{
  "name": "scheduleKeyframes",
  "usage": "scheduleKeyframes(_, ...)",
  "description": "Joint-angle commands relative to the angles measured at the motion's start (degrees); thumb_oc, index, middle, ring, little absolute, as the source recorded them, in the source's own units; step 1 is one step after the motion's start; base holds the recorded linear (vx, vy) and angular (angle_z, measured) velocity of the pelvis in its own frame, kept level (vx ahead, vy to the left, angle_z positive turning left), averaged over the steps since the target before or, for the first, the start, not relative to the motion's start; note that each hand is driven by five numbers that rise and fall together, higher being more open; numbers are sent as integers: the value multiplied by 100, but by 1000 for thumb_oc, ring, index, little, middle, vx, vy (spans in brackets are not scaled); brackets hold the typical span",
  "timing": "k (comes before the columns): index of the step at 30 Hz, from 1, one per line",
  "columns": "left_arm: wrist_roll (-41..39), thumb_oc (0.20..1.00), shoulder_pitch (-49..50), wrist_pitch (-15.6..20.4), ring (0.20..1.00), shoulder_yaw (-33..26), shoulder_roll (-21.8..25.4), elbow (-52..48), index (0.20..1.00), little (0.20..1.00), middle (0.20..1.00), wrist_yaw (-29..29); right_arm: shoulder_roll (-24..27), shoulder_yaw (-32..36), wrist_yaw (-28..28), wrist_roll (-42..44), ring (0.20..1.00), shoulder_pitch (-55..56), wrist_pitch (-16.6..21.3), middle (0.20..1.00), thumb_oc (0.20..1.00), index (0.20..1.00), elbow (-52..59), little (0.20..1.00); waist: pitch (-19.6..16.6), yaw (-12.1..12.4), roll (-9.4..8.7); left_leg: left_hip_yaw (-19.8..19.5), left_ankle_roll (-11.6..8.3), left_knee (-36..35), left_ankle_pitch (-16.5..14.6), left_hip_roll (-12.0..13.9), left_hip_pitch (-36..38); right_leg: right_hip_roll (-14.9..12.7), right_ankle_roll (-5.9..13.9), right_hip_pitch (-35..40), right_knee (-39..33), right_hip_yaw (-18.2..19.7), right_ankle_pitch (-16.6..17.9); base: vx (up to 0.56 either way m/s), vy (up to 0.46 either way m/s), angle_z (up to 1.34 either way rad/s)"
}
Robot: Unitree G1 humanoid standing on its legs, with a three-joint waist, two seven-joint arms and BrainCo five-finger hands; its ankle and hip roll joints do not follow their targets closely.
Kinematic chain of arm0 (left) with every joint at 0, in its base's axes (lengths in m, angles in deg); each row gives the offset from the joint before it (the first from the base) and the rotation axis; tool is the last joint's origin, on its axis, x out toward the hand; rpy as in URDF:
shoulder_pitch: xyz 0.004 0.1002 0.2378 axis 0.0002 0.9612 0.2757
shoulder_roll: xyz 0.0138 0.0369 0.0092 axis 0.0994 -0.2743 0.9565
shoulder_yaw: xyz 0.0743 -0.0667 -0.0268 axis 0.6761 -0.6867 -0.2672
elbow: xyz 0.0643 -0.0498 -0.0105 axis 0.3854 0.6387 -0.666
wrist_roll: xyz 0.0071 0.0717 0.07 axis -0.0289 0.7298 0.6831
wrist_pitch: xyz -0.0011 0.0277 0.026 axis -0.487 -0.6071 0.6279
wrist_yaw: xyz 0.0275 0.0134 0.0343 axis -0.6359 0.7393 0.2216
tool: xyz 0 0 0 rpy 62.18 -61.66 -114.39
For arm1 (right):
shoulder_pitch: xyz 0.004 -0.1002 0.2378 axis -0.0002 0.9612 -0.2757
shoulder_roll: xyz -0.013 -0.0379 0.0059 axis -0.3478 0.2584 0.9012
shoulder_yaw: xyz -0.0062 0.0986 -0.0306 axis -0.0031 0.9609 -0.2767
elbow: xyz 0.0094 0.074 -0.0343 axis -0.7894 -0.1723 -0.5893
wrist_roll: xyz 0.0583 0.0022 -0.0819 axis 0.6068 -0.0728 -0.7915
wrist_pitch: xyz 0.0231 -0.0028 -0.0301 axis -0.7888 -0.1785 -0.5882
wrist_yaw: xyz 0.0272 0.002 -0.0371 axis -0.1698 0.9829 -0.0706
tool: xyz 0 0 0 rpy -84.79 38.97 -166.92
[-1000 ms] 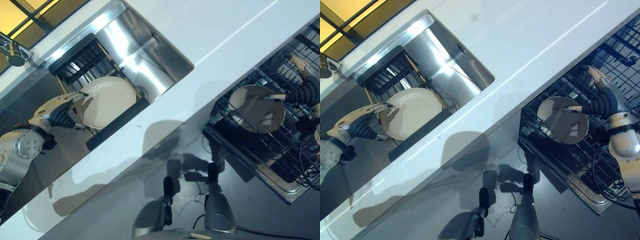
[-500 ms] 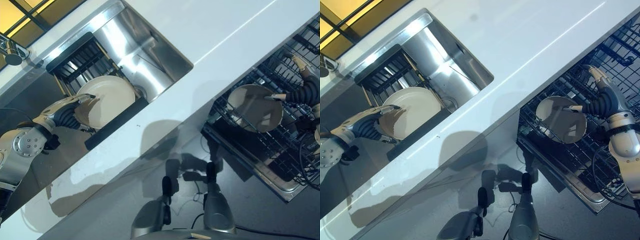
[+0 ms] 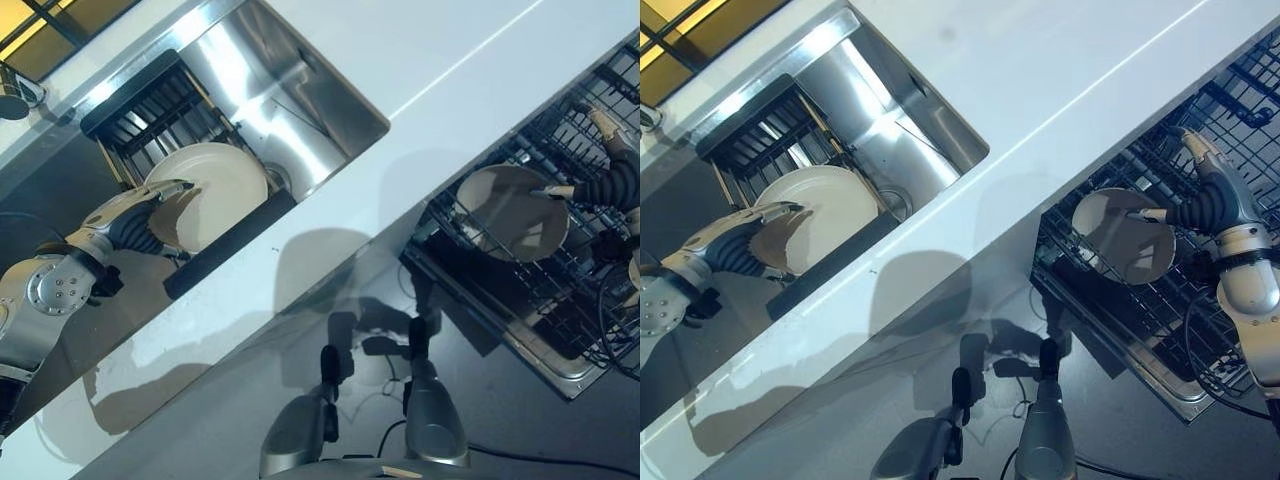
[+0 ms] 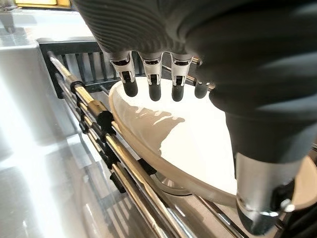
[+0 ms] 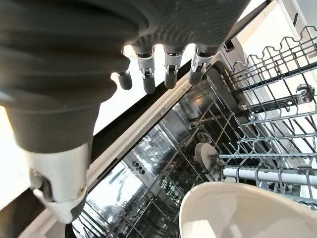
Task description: Pick up plates and place into dishwasher.
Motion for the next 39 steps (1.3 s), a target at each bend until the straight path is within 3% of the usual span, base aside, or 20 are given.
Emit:
scheduleKeyframes(1,124,1000,-6,131,1000,-87,337,-15,1000,1000,1000,182,147,62,276,66,1000,-18,314,1000,1000,1000,227,1000,-186,30,-171,50,18,359,363,16,-788,-105,202,-143,1336,166,-1027,-13,-38,0)
scheduleKeyframes(9,468,1000,23,242,1000,207,508,-41,1000,1000,1000,-123,129,-24,423,70,1000,-70,270,1000,1000,1000,251,1000,-49,39,-248,47,26,442,365,49,-920,-65,194,-240,1367,150,-972,-7,-26,0)
scheduleKeyframes(16,376,1000,-262,96,1000,524,794,-96,1000,1000,1000,-589,229,-225,527,162,1000,-255,240,1000,1000,1000,216,1000,54,39,-272,57,36,486,362,60,-979,-47,193,-273,1367,135,-938,0,-4,0)
scheduleKeyframes(21,449,1000,-423,54,1000,562,844,-98,1000,1000,1000,-428,194,-262,546,174,1000,-306,253,1000,1000,1000,186,1000,96,61,-288,50,43,525,360,58,-1035,-54,193,-302,1380,102,-931,0,0,0)
scheduleKeyframes(25,852,1000,-352,-13,1000,432,783,-19,1000,1000,1000,236,145,-216,525,145,1000,-258,273,1000,1000,1000,184,1000,108,81,-289,45,47,519,370,56,-1072,-55,188,-332,1381,86,-936,0,0,0)
scheduleKeyframes(33,2605,1000,-66,-180,1000,286,638,242,1000,1000,1000,2039,-80,-282,629,23,1000,-334,261,1000,1000,1000,149,1000,132,177,-375,-46,65,515,381,27,-1170,-39,178,-415,1386,49,-916,-7,-18,1)
scheduleKeyframes(36,2944,1000,-107,-507,1000,656,227,626,1000,1000,1000,3181,-266,-453,701,-75,1000,-459,233,1000,1000,1000,110,1000,117,194,-450,-76,79,519,367,26,-1170,-34,187,-415,1396,15,-924,-3,-53,-1)
scheduleKeyframes(39,3493,1000,-27,-450,1000,1078,-270,902,1000,1000,1000,3759,-442,-487,770,-201,1000,-430,168,1000,1000,1000,136,1000,107,237,-493,-125,93,563,350,17,-1193,-18,176,-428,1416,-4,-920,9,-47,0)
